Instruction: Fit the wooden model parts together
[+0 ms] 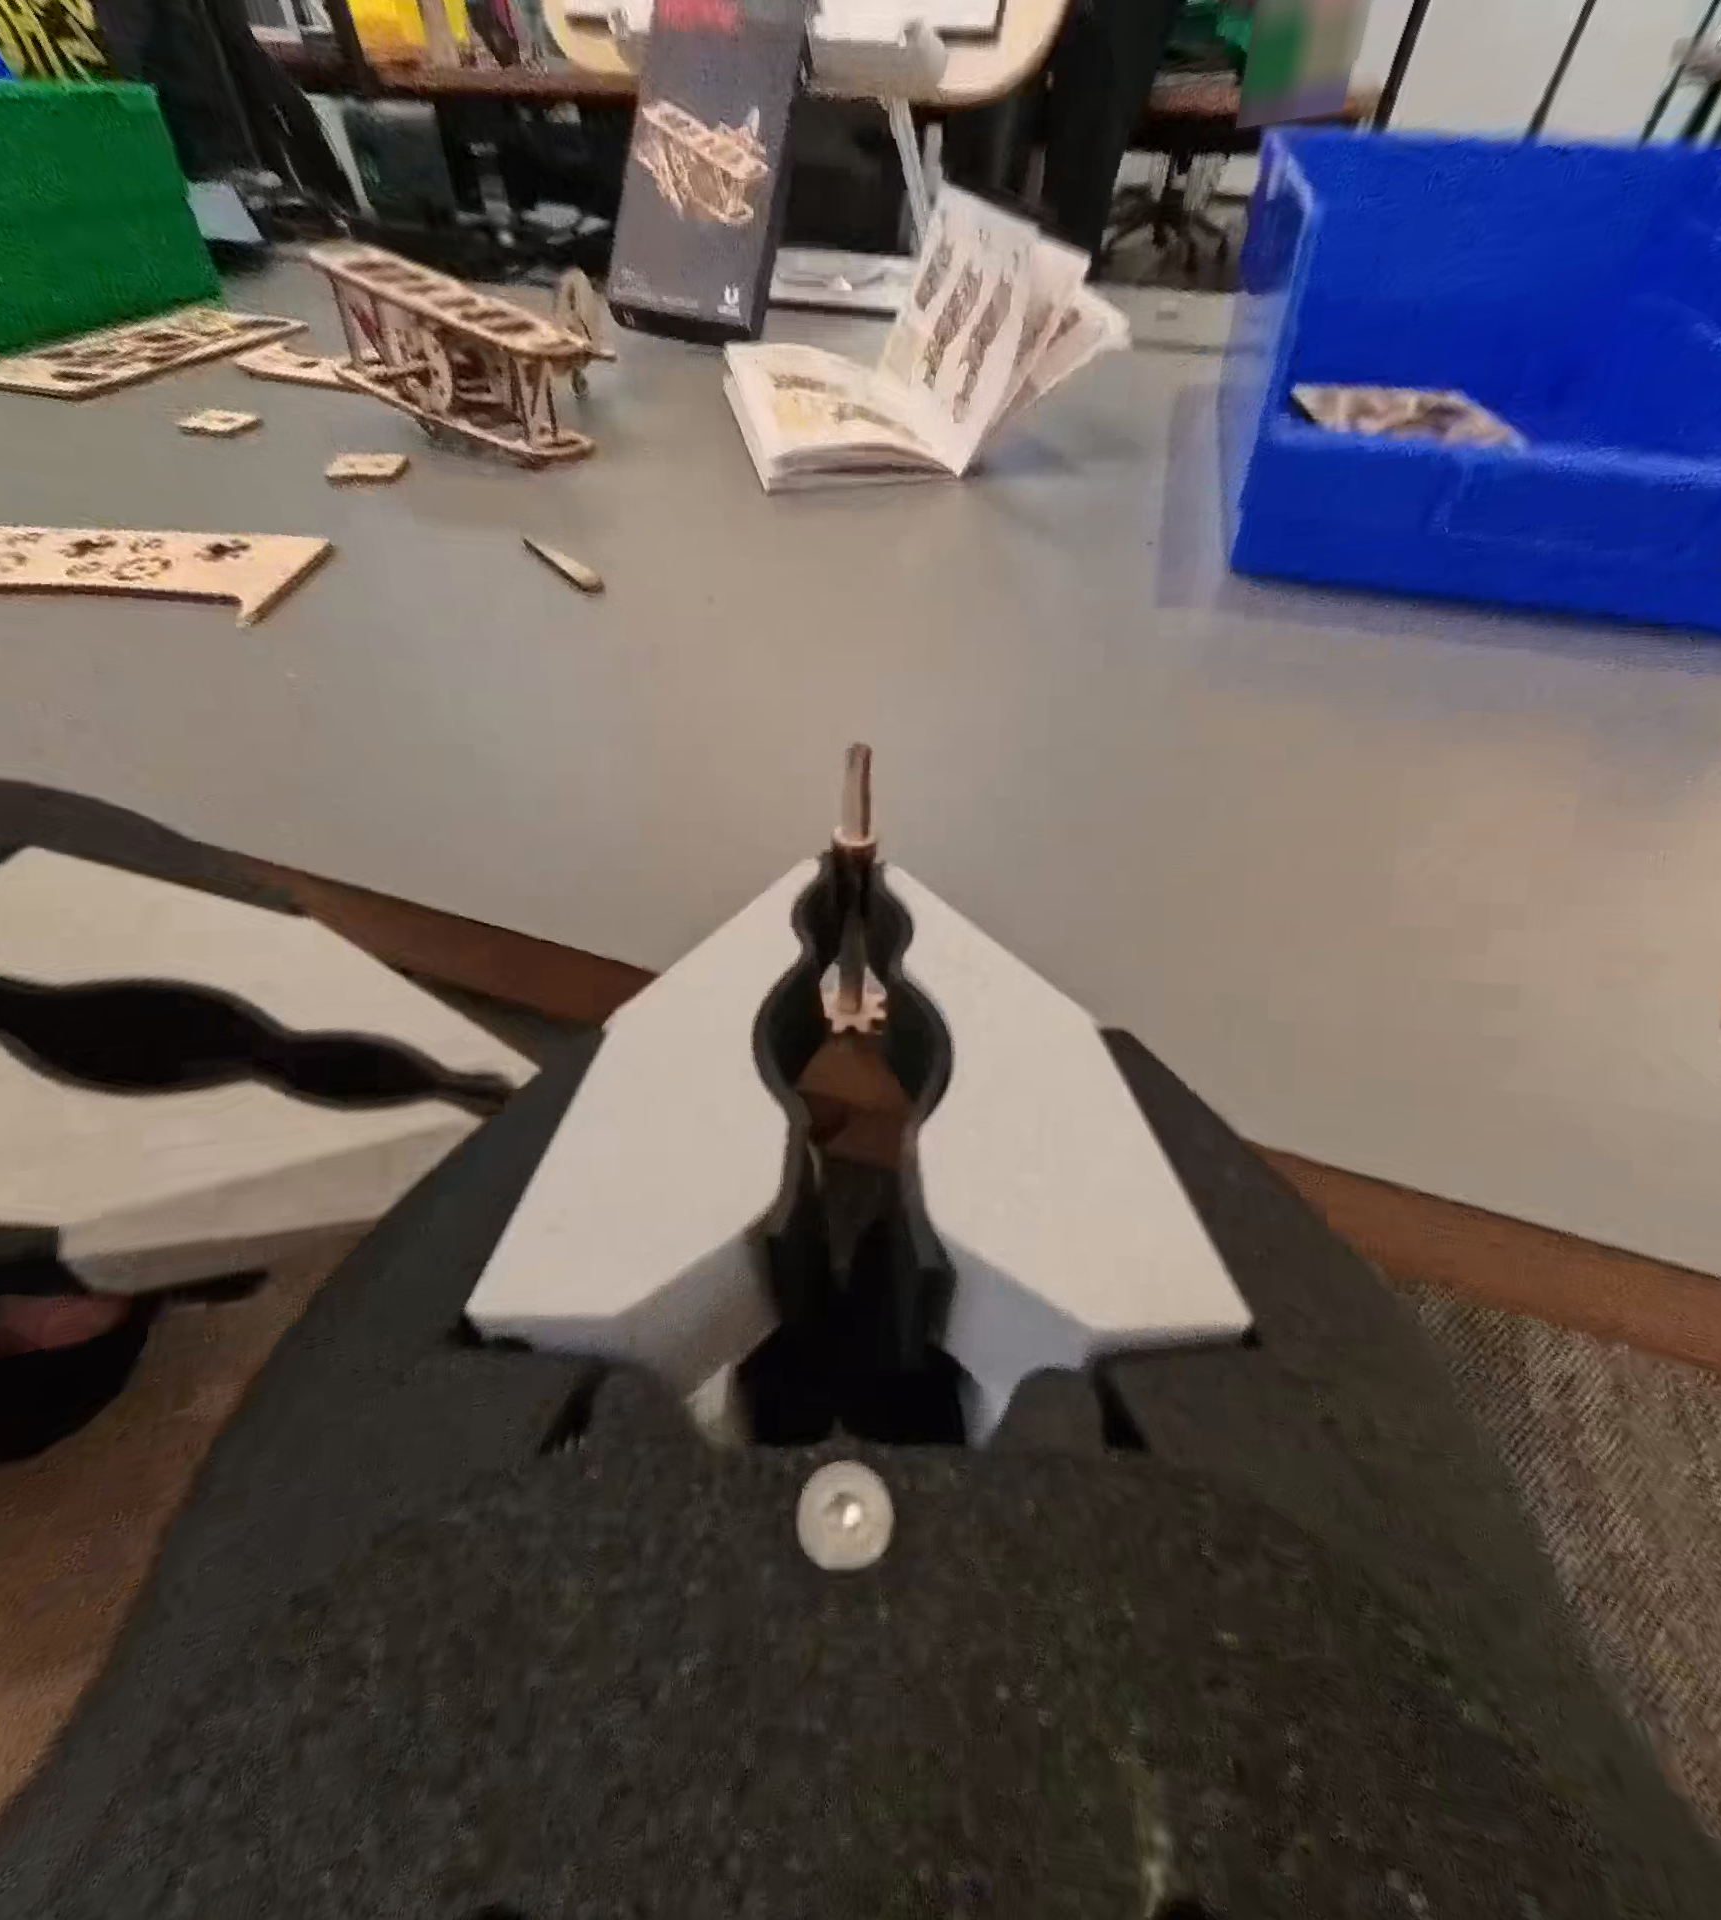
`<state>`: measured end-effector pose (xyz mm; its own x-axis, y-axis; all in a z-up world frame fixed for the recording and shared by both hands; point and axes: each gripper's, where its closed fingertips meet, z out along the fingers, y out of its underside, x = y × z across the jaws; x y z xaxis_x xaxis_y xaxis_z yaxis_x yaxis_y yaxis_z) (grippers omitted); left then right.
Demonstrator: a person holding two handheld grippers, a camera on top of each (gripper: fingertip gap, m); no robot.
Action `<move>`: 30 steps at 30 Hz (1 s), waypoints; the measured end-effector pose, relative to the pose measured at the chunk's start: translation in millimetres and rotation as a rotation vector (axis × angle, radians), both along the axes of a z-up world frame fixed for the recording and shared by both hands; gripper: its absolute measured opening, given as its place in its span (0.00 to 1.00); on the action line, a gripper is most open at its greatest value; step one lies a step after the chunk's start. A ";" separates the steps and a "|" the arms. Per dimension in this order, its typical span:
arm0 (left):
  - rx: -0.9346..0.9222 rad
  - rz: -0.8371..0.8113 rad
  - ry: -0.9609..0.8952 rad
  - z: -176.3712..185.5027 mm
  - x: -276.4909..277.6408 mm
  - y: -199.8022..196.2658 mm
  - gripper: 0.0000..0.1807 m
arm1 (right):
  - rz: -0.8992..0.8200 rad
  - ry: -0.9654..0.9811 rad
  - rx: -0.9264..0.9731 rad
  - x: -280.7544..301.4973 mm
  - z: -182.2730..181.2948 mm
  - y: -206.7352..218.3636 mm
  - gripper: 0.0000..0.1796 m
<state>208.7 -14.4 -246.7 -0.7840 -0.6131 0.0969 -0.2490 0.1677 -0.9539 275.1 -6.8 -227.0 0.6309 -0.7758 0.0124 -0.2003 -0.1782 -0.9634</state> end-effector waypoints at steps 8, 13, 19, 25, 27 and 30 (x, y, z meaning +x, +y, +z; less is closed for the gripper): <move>-0.090 -0.014 0.047 8.6 0.9 5.8 0.00 | -0.006 -0.014 0.008 0.2 4.4 -7.6 0.02; -0.110 0.002 0.067 8.9 2.8 12.8 0.00 | -0.018 -0.020 0.090 2.2 -8.2 -12.3 0.03; -0.041 0.036 0.009 10.3 4.5 19.4 0.00 | 0.119 0.111 0.320 -11.8 47.3 10.5 0.02; -0.251 0.046 -0.130 73.7 -3.9 39.6 0.07 | 0.498 0.401 0.851 -50.6 109.0 49.3 0.02; -0.335 0.009 -0.148 94.0 -12.1 46.7 0.06 | 0.522 0.414 0.885 -53.0 111.4 54.3 0.02; -0.418 -0.044 -0.103 106.9 -19.3 56.2 0.05 | 0.573 0.442 0.963 -56.4 115.8 57.0 0.01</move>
<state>189.5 41.8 -139.8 -0.8272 -0.5034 0.2496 -0.1503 -0.2297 -0.9616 218.7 50.2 -111.2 0.6902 0.0467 -0.7221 -0.6738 0.4051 -0.6179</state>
